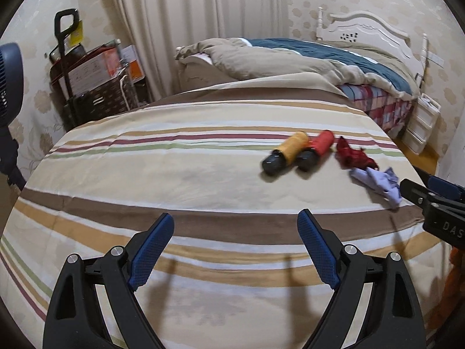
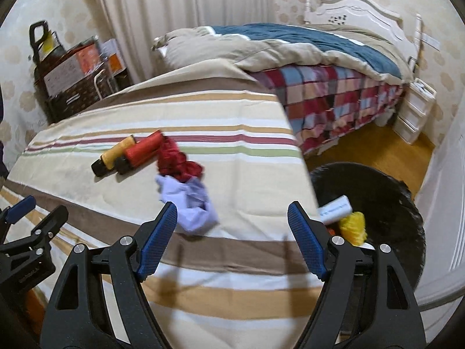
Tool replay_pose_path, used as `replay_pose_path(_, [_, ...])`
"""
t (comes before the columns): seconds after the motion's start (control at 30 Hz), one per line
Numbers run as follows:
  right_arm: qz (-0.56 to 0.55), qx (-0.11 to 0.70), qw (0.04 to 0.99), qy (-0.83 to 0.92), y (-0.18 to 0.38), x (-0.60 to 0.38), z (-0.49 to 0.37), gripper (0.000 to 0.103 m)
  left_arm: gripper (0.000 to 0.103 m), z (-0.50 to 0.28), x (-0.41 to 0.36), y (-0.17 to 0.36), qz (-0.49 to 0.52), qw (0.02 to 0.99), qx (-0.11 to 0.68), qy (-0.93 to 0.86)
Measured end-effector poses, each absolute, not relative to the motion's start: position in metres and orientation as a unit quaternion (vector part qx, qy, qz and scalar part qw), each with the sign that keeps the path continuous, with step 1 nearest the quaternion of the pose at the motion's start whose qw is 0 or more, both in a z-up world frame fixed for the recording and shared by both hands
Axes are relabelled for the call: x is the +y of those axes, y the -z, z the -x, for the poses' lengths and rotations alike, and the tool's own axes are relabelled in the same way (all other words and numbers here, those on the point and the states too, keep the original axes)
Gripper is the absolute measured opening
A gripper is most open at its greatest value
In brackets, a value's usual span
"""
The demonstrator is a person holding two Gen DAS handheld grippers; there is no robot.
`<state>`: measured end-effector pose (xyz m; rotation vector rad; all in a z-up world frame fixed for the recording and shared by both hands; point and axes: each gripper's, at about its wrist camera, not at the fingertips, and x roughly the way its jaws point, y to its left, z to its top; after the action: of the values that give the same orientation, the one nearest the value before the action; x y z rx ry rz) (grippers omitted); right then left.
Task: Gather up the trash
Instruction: 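Move the right tool back to the table and grasp the lavender cloth, then grasp the yellow bottle with the left tool while the right tool holds the lavender cloth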
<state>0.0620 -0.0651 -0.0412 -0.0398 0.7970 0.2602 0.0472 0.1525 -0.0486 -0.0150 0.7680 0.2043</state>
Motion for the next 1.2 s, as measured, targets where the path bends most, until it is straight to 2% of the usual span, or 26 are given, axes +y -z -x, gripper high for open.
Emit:
replay_pose_path(0.2, [0.036,0.396,0.907,-0.138,0.044,-0.043,-0.071,0.076,0.086,-0.043,0.167,0.051,0.019,0.919,0.379,-0.106])
replay_pose_path(0.3, [0.044,0.402,0.903,-0.144,0.047,-0.035,-0.073,0.070,0.086,-0.042,0.172,0.052,0.028,0.918,0.381,-0.105])
replay_pose_path(0.43, [0.050,0.412,0.897,-0.149,0.052,-0.028,-0.076,0.056,0.086,-0.041,0.173,0.051,0.034,0.918,0.381,-0.104])
replay_pose_path(0.57, [0.059,0.420,0.893,-0.152,0.055,-0.023,-0.073,0.034,0.086,-0.040,0.173,0.052,0.035,0.918,0.382,-0.104])
replay_pose_path(1.2, [0.043,0.420,0.895,-0.142,0.055,-0.037,-0.049,0.034,0.086,-0.051,0.173,0.055,0.032,0.913,0.394,-0.098])
